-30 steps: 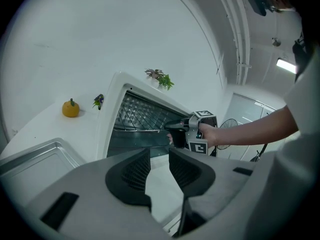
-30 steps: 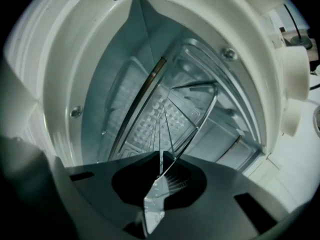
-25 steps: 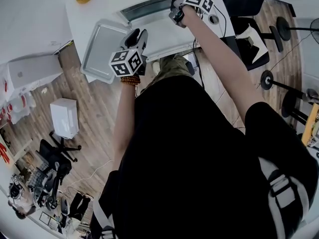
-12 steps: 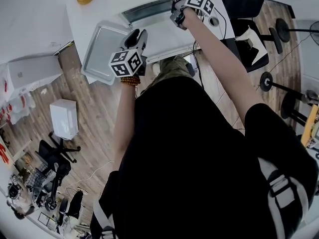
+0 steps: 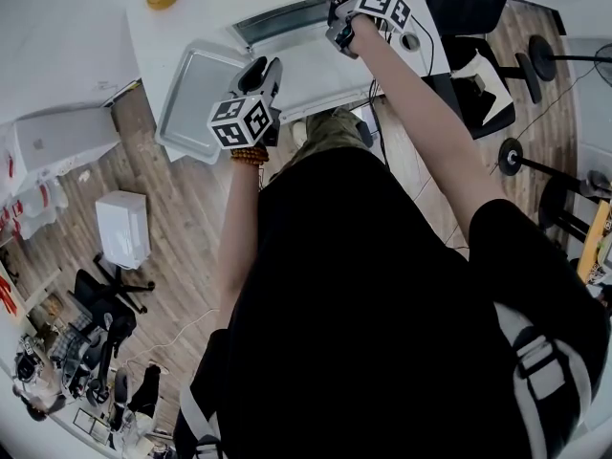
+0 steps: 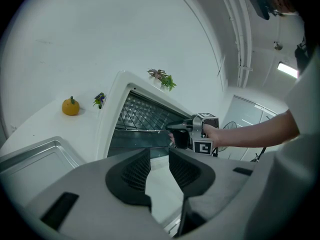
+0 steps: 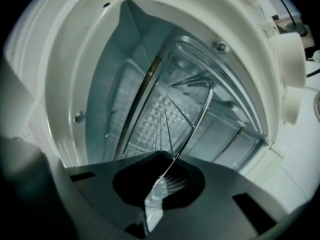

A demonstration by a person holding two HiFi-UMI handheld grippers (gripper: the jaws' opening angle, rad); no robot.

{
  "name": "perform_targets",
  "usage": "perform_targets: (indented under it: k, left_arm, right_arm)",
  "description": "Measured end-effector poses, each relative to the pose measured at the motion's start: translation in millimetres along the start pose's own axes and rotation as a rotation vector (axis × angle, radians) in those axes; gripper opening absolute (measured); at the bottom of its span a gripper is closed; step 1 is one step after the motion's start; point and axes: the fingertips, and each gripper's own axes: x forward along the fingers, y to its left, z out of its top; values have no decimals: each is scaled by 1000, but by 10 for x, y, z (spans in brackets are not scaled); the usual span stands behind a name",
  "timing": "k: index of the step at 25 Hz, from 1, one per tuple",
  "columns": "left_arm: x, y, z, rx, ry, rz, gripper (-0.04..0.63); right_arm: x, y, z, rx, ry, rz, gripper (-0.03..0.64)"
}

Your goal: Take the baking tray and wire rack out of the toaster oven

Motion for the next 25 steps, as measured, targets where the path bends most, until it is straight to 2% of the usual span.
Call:
perform_targets:
  k: [21,25]
  left_arm:
    - [15,61,-10,-27,4,-1,129]
    - [29,33,-27,-9,12,0,129]
  right_arm:
    - [-101,11,-74,40,13,19,29]
    - [-159,10,-101,28,12,21,29]
